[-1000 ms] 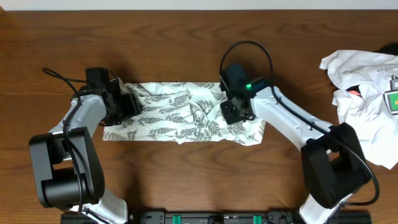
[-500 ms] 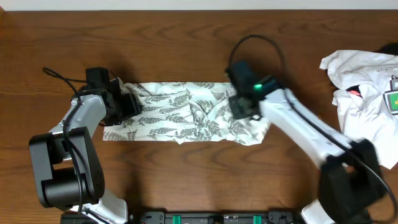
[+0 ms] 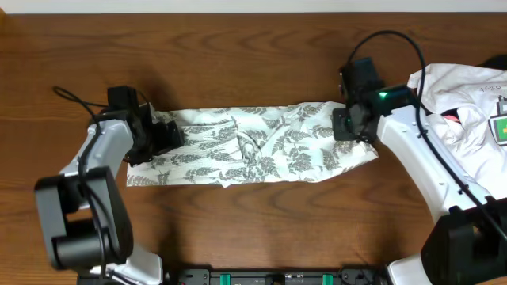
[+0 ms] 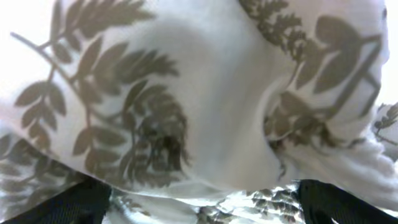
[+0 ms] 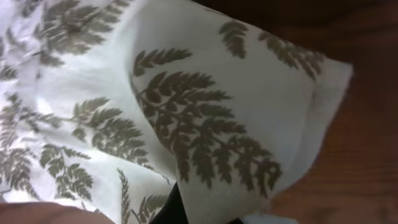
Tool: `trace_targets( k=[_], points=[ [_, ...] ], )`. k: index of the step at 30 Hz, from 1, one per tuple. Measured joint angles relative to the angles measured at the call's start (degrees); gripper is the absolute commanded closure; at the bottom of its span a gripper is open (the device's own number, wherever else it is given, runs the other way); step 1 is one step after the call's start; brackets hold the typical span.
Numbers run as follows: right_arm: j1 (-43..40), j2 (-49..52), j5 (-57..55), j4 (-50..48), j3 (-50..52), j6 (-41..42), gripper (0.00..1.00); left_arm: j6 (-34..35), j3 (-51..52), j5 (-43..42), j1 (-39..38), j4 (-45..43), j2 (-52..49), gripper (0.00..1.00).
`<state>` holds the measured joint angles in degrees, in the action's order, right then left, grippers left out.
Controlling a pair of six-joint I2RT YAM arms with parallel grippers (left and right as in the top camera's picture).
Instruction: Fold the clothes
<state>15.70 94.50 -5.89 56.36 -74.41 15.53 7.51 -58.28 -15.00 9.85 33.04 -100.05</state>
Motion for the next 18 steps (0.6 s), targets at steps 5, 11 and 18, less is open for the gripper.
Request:
trace_targets(
  k=[5, 11, 18],
  points=[
    [-4.4, 0.0, 0.3, 2.3, 0.0, 0.0, 0.99, 0.0, 0.5, 0.7, 0.2, 1.2, 7.8, 0.02],
    [-10.2, 0.0, -0.3, 4.5, 0.0, -0.6, 0.99, 0.0, 0.5, 0.8, 0.2, 1.8, 14.4, 0.02],
    [-14.9, 0.0, -5.8, 6.3, 0.0, -2.3, 0.99, 0.0, 0.5, 0.9, 0.2, 2.9, 14.4, 0.02]
  ],
)
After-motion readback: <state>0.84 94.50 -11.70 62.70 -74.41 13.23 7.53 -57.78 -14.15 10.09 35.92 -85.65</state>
